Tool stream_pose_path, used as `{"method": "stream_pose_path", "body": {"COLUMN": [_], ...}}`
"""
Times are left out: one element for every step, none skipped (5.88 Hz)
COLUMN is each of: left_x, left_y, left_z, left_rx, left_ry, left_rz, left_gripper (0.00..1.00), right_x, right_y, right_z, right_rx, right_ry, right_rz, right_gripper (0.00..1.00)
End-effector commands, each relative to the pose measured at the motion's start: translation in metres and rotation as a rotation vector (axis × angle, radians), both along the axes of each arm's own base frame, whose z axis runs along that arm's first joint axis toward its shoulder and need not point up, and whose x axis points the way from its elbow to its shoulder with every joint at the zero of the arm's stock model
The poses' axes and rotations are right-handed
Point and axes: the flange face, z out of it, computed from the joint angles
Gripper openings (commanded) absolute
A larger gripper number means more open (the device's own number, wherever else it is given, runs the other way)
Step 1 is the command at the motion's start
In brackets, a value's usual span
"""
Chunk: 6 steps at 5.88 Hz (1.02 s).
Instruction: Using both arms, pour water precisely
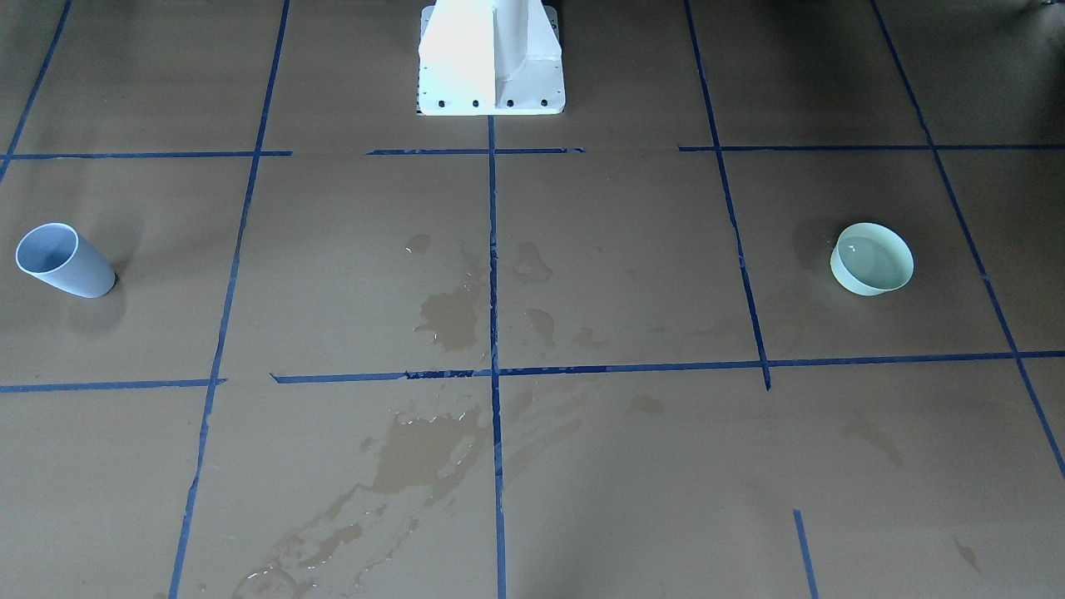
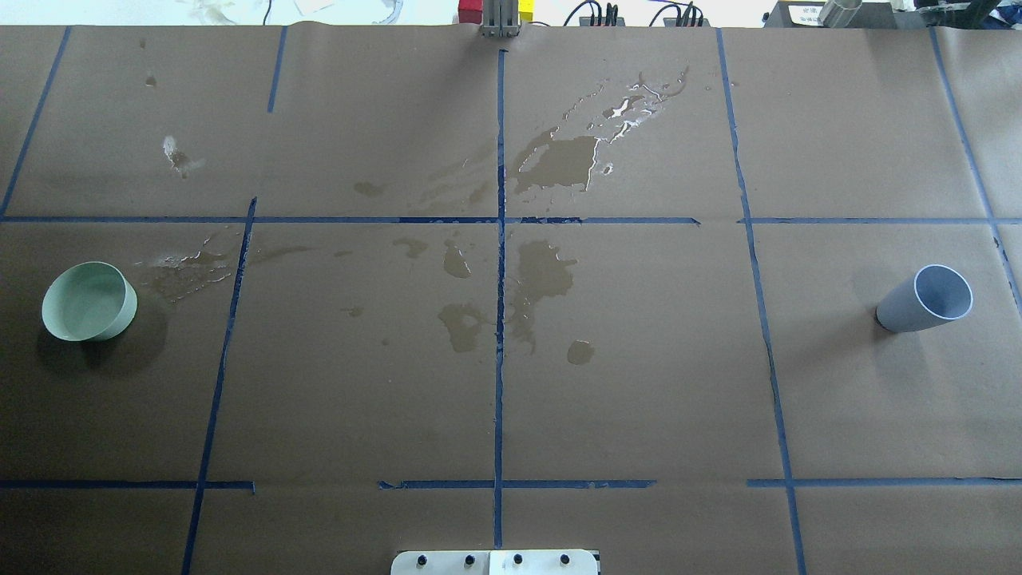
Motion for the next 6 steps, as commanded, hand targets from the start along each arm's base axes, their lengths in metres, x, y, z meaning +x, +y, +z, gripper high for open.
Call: {"method": "stream_pose_path", "body": {"left_x": [0.001,0.005,0.004,0.003,0.004,0.002], "left_y": [0.002,0.001,0.003,0.004,0.002,-0.003], "left_z": [0.002,0.006,-0.002,-0.001,0.016,0.023], "left_rx": [-0.007,-0.022,0.000,-0.001,-0.034,-0.037], "left_ry": [0.014,0.067,0.062,0.062,0.064,0.035], "left_rz": [-0.002,-0.009,-0.007,-0.009,-0.005,-0.003], "left_gripper": [1.00,1.00,1.00,1.00,1.00,1.00], "right_x": [-0.005,-0.007,-0.008,-0.008,-0.007,-0.008], "right_y": [0.008,0.007,0.008,0.009,0.010,0.010], "right_z": [0.011,0.013,0.006,0.006,0.002,0.005], "right_rx": [-0.013,-0.065,-0.100,-0.099,-0.082,-0.095], "right_ry": [0.009,0.016,0.009,0.009,0.007,0.006], "right_rz": [-0.013,0.029,0.071,0.070,0.064,0.066], "right_gripper": [1.00,1.00,1.00,1.00,1.00,1.00]}}
